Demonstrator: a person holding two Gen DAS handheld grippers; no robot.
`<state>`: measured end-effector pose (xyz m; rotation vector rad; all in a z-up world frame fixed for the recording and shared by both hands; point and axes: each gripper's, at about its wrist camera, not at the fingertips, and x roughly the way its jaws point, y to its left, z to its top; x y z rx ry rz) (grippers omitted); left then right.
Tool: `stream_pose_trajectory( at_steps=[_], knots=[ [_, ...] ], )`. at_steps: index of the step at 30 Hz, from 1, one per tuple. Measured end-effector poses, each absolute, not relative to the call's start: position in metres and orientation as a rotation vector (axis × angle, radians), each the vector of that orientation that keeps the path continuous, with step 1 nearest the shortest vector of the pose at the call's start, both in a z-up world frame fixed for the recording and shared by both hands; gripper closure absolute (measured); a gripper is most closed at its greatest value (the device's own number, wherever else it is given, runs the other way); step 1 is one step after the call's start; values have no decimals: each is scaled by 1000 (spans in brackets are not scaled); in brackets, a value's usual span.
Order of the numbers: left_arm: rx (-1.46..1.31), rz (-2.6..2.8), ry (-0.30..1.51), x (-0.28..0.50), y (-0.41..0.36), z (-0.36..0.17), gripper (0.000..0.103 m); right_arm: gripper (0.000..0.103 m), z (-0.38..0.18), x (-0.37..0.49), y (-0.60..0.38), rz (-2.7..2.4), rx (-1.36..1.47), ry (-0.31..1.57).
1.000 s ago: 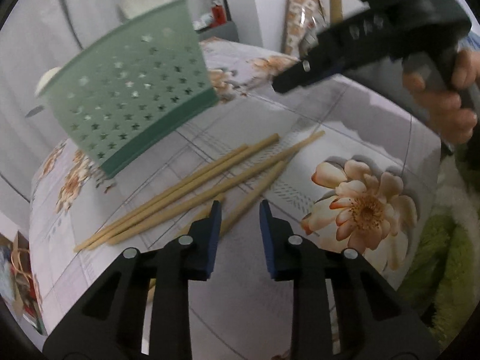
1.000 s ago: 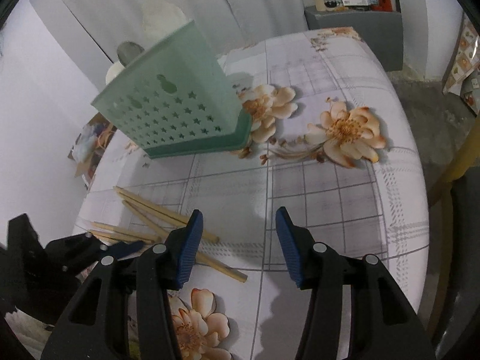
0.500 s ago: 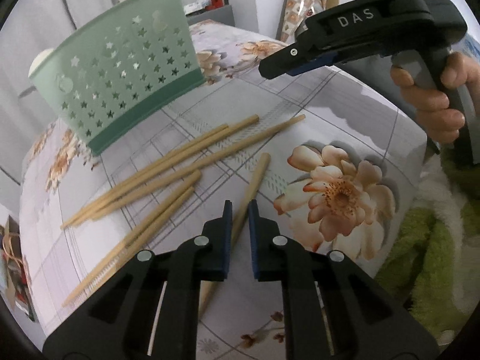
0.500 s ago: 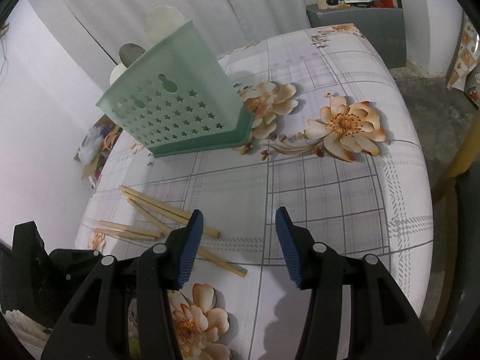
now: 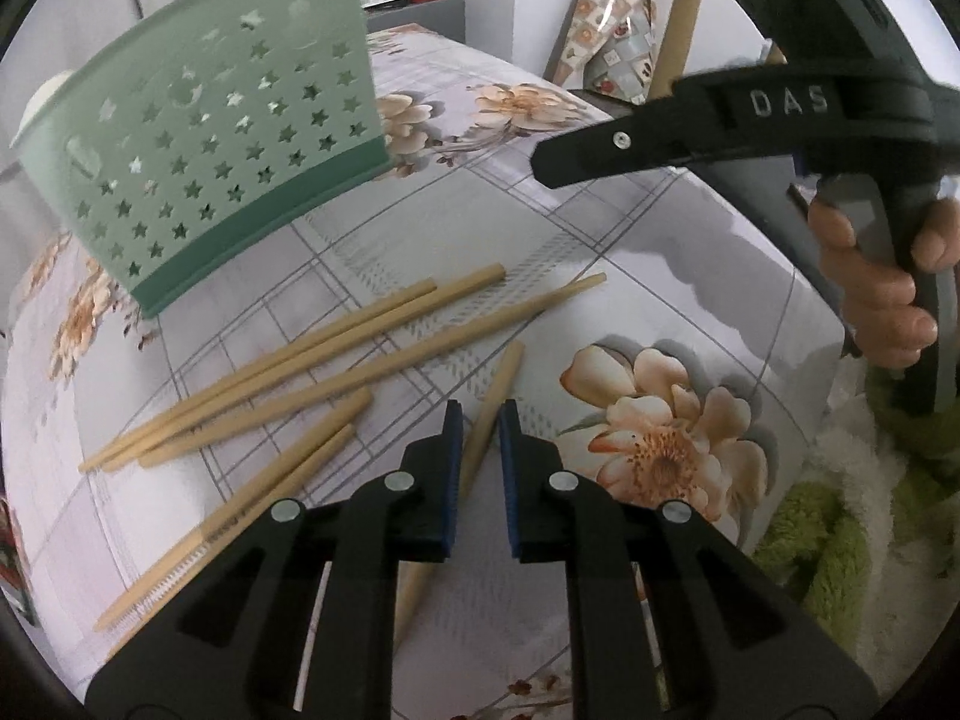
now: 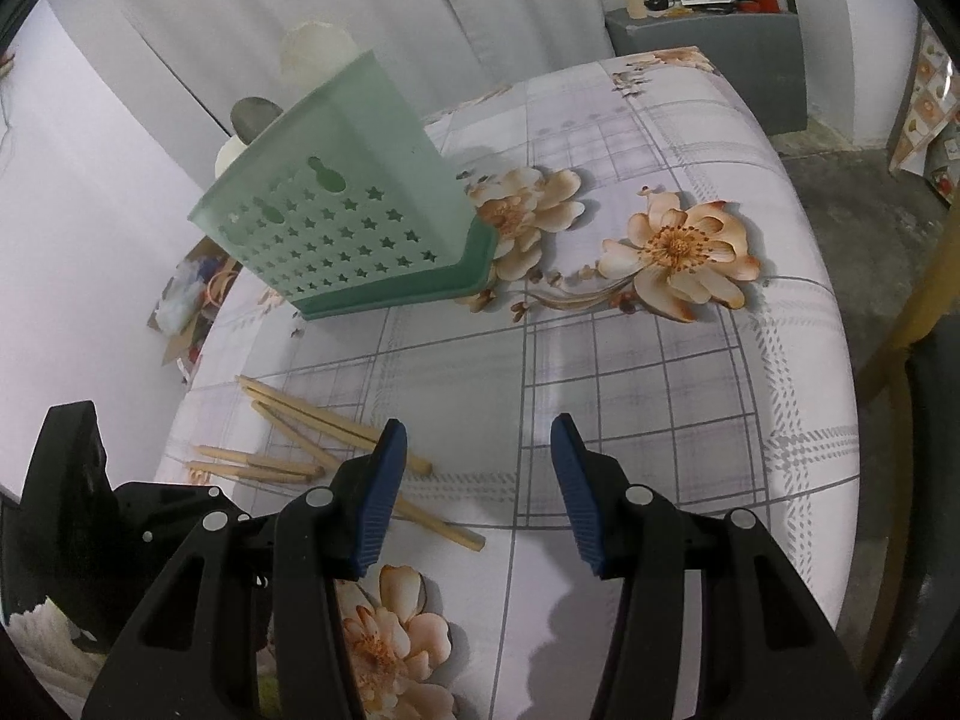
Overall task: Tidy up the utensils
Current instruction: 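Close the left gripper on one wooden chopstick and lift it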
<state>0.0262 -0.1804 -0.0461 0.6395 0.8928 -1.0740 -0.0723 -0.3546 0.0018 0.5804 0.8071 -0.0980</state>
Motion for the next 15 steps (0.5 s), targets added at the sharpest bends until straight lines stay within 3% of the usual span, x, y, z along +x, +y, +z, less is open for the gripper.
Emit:
stream_pose_trajectory(
  at_steps=[7, 15],
  knots=[
    [580, -1051, 911, 32, -181, -47, 98, 54, 4, -75, -350, -97, 564, 808],
    [321, -990, 886, 57, -135, -18, 98, 58, 17, -67, -341, -71, 487, 815]
  ],
)
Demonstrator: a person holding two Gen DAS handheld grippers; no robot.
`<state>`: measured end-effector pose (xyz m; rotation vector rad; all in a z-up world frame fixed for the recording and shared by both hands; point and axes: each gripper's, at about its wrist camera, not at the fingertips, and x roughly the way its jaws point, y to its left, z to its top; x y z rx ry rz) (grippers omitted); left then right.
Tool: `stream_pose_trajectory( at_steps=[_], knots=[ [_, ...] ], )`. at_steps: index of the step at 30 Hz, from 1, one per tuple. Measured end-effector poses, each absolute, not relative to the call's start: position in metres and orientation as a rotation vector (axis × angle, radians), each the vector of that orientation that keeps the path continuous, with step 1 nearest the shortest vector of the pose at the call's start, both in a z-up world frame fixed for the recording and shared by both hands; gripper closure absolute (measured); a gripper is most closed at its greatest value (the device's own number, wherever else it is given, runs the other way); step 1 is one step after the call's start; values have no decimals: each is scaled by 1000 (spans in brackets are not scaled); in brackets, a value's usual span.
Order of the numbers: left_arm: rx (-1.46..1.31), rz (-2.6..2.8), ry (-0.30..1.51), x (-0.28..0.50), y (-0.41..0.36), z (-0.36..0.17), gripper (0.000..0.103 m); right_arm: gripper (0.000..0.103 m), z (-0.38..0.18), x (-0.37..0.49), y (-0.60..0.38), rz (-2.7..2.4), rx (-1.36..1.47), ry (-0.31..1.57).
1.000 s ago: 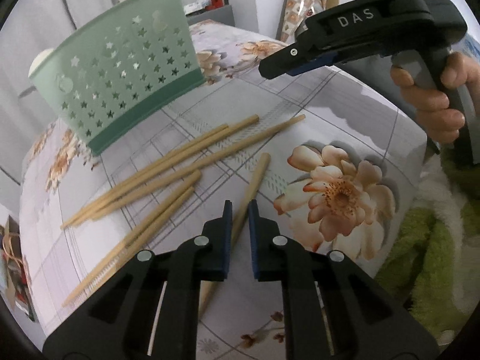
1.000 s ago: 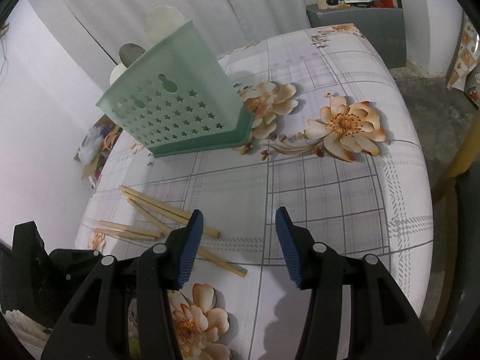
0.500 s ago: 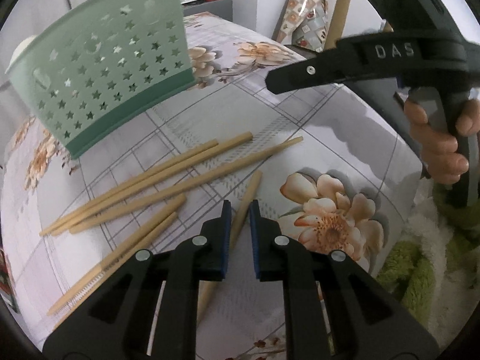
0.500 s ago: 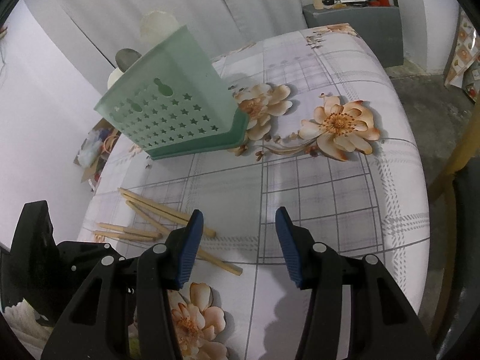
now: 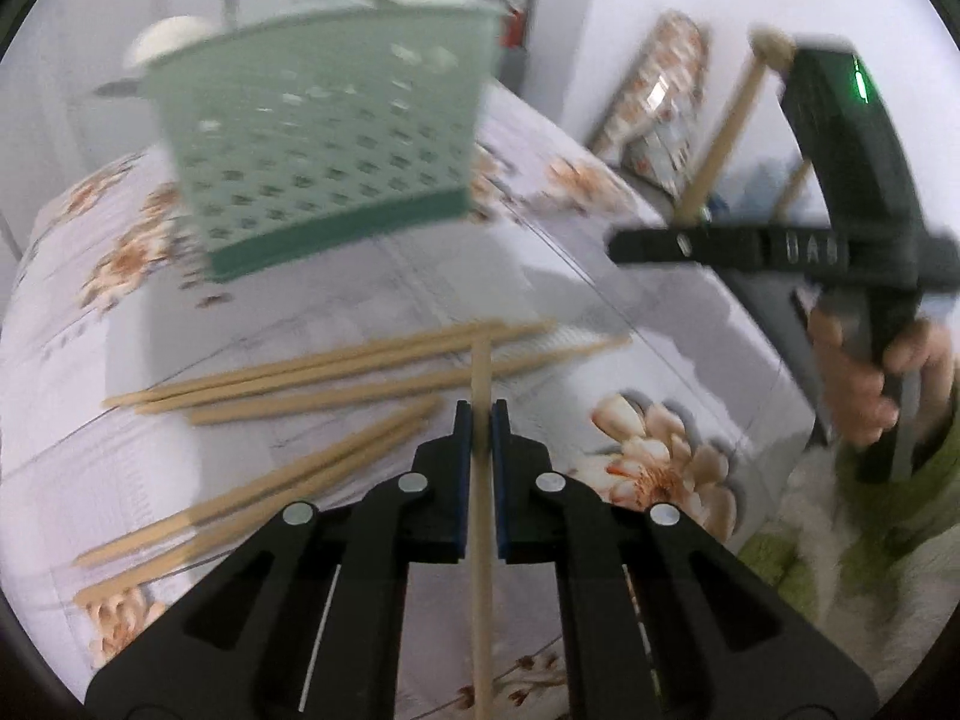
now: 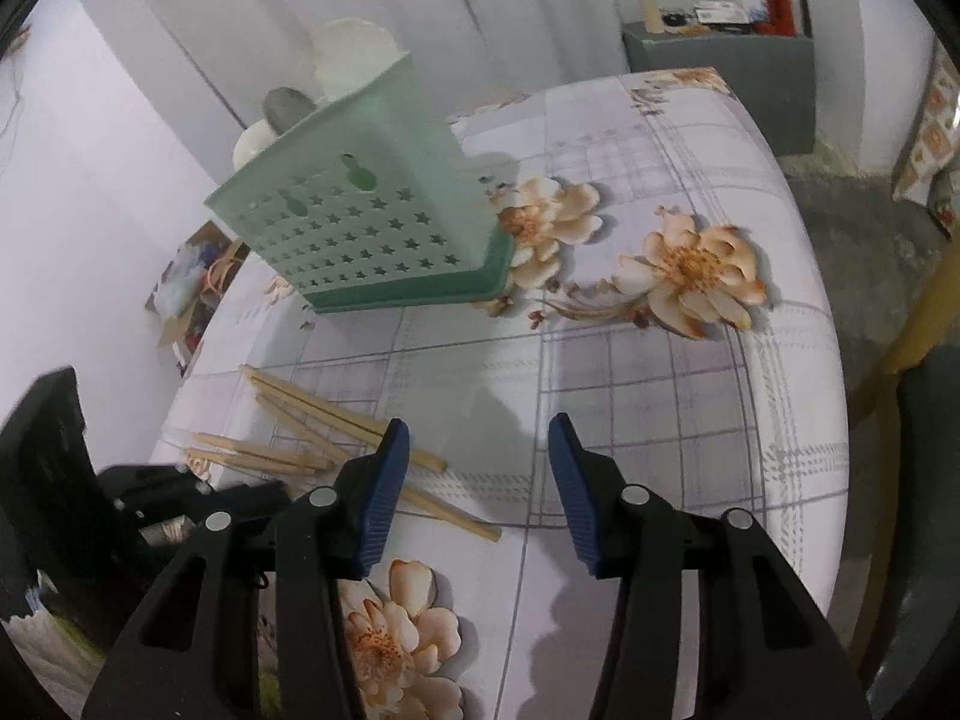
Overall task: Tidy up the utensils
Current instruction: 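Close the left gripper on one wooden chopstick and lift it, then raise the chopstick with the left gripper while the right gripper grasps another chopstick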
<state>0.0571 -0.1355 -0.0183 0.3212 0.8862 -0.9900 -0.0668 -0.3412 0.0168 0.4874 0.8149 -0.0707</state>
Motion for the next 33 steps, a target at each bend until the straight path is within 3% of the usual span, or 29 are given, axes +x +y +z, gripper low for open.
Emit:
stream_pose_trajectory(
  at_steps=[12, 23, 33],
  knots=[
    [-96, -699, 856, 117, -39, 6, 98, 77, 28, -4, -262, 231, 237, 884],
    [-259, -574, 900, 137, 6, -11, 98, 79, 11, 54, -182, 394, -134, 984],
    [-287, -560, 891, 140, 24, -15, 98, 83, -4, 73, -161, 428, -256, 1038]
  ],
)
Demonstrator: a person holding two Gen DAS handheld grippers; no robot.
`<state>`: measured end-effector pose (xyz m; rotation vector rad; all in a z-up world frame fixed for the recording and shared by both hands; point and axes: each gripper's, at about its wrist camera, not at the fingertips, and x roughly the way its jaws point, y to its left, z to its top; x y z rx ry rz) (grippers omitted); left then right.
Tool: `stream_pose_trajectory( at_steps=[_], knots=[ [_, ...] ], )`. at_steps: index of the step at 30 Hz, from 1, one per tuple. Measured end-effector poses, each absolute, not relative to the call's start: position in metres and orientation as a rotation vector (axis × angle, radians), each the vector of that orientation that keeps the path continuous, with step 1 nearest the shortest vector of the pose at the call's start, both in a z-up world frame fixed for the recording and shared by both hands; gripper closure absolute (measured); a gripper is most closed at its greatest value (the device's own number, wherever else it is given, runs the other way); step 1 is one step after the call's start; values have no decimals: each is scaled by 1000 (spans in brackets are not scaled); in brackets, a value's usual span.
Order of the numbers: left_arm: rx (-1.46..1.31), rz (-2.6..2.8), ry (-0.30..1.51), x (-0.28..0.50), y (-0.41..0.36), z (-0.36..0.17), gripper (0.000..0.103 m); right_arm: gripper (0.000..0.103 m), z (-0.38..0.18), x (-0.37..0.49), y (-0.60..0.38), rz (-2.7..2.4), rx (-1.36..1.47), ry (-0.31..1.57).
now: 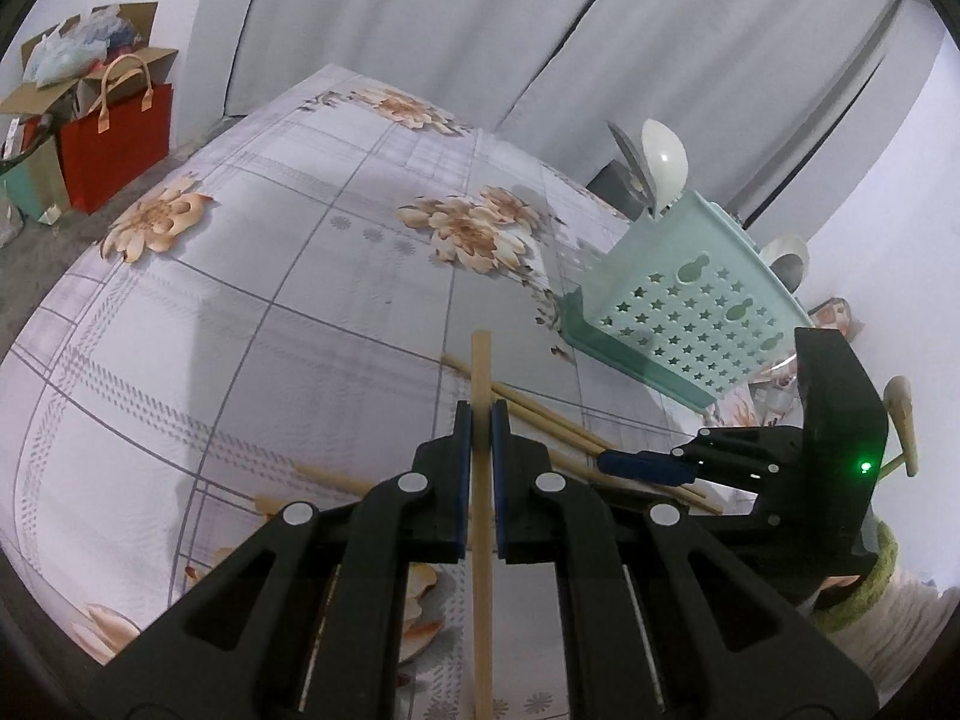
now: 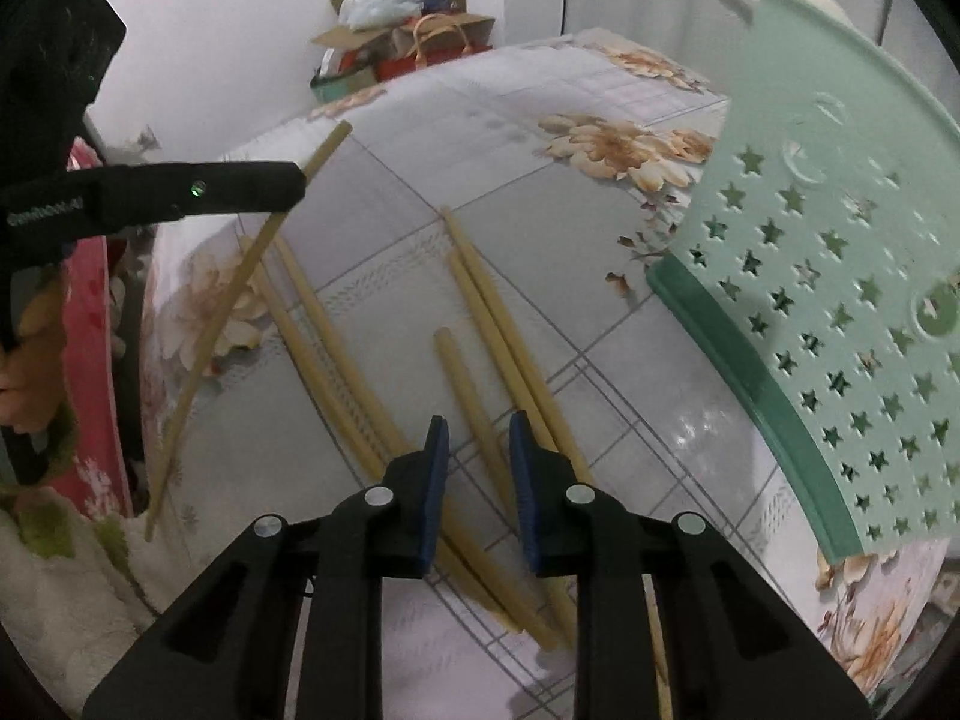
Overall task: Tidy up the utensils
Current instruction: 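Raise the chopstick with the left gripper while the right gripper grasps another chopstick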
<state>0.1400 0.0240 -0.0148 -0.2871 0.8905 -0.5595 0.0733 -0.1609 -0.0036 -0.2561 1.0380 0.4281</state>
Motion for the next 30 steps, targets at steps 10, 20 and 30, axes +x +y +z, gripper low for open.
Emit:
stream_pose_trajectory(
  at_steps=[10, 20, 30],
  knots=[
    [-300, -558, 871, 140, 30, -10, 98, 96, -4, 85, -139, 425, -408, 1002],
    [-333, -580, 824, 141, 35, 5, 98, 96, 44, 70, -166, 309, -308, 828],
    [-320, -661, 629, 130, 26, 69, 98, 97, 118, 4, -231, 124, -66, 576]
  ],
)
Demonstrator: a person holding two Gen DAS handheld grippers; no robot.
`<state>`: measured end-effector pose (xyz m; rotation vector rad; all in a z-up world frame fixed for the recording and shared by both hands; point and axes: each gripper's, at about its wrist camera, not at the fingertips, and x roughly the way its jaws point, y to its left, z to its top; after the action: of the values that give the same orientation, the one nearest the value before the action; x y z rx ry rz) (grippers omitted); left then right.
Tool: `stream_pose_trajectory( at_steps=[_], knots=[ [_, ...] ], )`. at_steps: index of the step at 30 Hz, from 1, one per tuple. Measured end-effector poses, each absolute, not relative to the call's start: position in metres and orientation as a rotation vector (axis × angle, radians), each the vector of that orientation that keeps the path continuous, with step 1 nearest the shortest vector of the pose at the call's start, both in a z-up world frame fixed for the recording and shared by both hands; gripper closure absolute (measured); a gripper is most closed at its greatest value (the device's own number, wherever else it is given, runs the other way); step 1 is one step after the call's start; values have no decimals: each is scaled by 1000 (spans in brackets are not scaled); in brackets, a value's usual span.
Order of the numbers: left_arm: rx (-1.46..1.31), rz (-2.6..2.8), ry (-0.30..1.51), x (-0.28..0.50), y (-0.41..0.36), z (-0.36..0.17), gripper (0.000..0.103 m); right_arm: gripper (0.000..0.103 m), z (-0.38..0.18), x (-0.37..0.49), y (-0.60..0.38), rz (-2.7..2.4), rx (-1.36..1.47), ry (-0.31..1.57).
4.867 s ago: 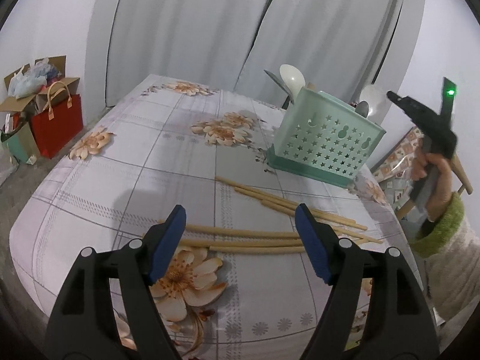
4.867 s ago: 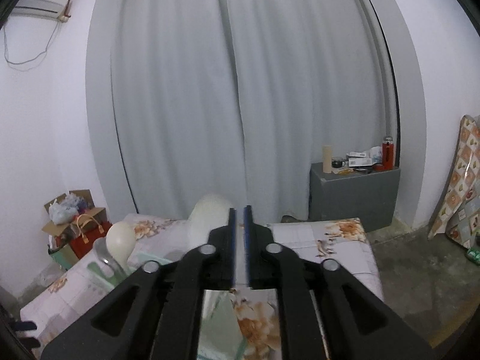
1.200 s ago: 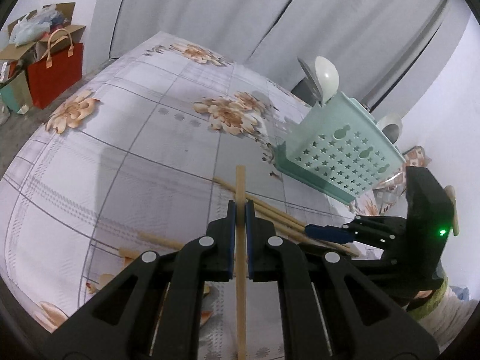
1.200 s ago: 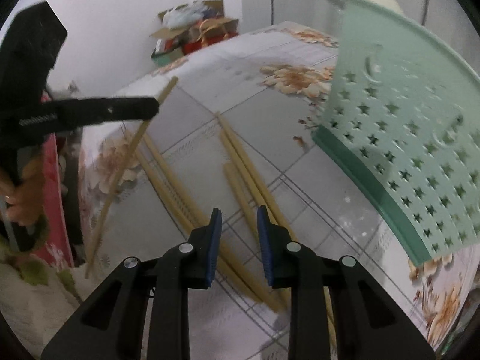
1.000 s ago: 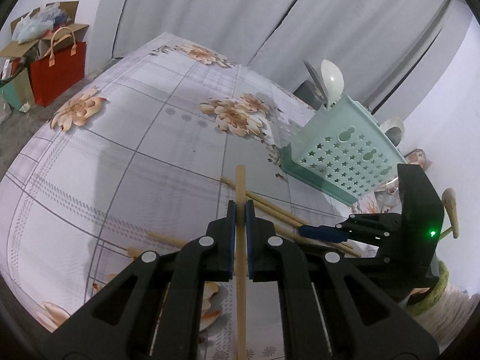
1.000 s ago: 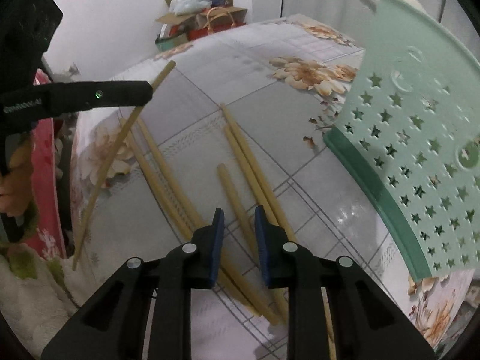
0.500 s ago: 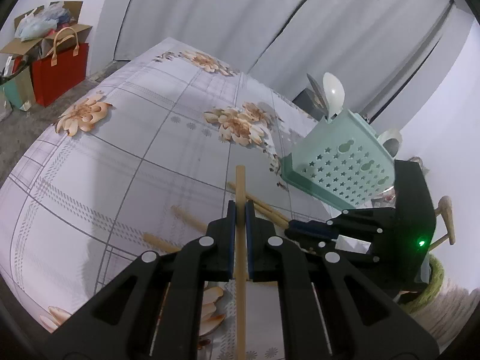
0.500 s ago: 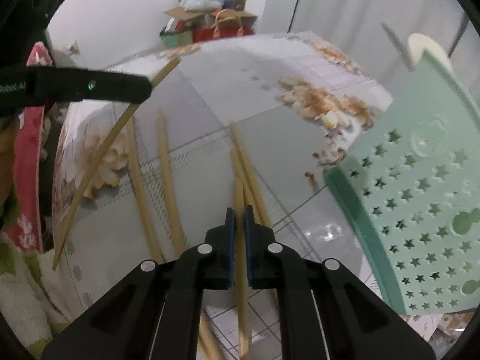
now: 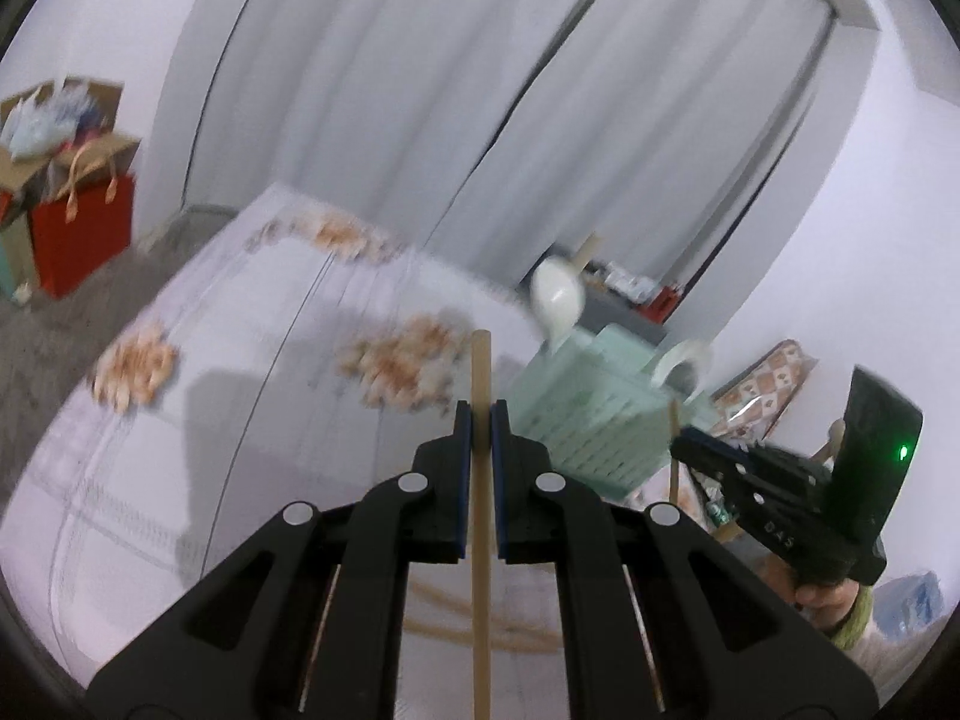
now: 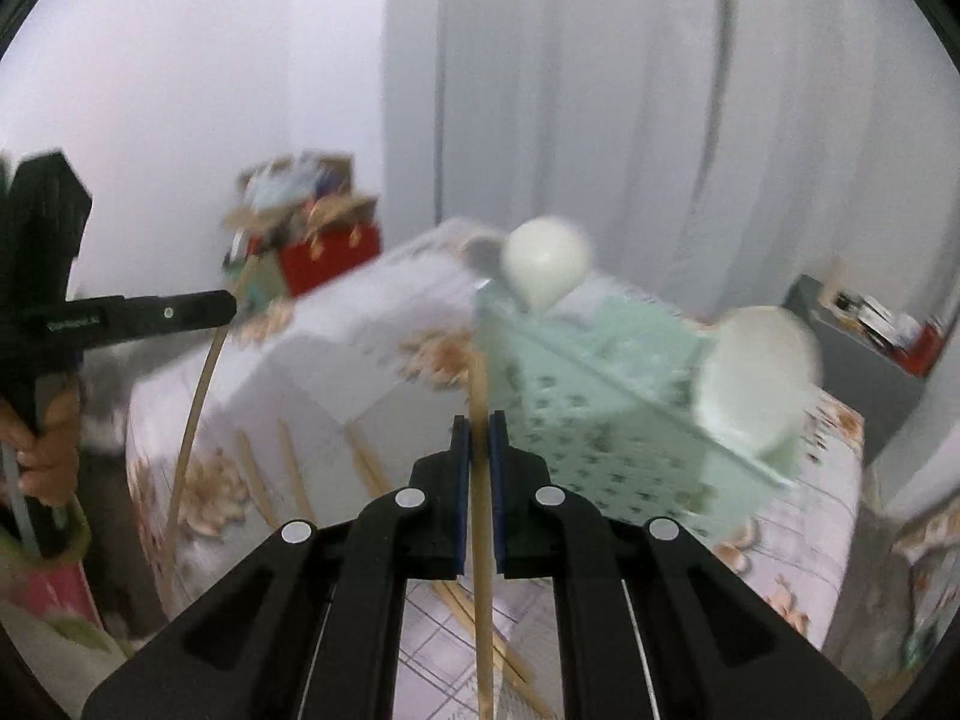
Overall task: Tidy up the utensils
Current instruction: 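Raise the chopstick with the left gripper while the right gripper grasps another chopstick, then drop the chopstick into the basket with the left gripper while the right gripper carries its chopstick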
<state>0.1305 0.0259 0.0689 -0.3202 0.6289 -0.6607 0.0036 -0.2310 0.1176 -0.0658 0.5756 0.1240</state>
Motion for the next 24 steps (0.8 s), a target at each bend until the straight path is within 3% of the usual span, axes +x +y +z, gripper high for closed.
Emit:
stream_pose_trajectory(
  at_steps=[15, 24],
  knots=[
    [-285, -794, 234, 133, -45, 194, 98, 97, 141, -47, -296, 17, 203, 405],
    [-302, -782, 111, 163, -115, 216, 98, 97, 141, -55, -309, 14, 259, 367]
  ],
)
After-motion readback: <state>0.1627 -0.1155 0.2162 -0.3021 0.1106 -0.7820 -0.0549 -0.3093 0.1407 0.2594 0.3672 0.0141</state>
